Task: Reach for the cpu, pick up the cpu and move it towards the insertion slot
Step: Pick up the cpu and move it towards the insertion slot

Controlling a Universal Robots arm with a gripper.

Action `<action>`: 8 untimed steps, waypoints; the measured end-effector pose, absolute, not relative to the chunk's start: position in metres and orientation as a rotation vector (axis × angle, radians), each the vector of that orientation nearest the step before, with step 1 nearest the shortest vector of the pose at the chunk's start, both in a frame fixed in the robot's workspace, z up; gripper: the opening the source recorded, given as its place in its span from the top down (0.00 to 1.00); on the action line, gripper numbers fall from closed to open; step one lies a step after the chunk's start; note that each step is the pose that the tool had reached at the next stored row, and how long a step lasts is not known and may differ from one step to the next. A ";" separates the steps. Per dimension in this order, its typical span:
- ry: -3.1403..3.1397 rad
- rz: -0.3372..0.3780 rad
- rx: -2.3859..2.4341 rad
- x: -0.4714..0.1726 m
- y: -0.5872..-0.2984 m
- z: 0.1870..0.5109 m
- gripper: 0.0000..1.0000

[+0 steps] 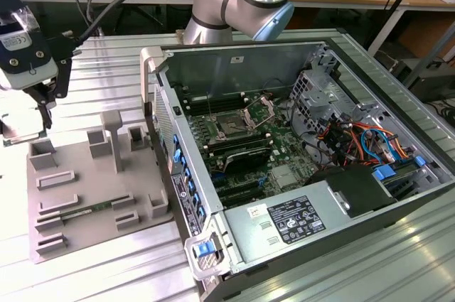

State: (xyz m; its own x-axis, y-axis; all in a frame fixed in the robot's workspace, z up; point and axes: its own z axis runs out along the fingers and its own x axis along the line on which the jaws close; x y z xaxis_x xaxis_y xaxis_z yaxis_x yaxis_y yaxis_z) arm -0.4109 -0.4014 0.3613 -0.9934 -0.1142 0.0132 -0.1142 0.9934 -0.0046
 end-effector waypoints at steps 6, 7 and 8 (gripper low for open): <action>-3.124 0.008 0.179 -0.411 -0.401 0.367 0.45; -3.124 0.008 0.179 -0.411 -0.401 0.368 0.45; -3.124 0.008 0.179 -0.411 -0.401 0.368 0.45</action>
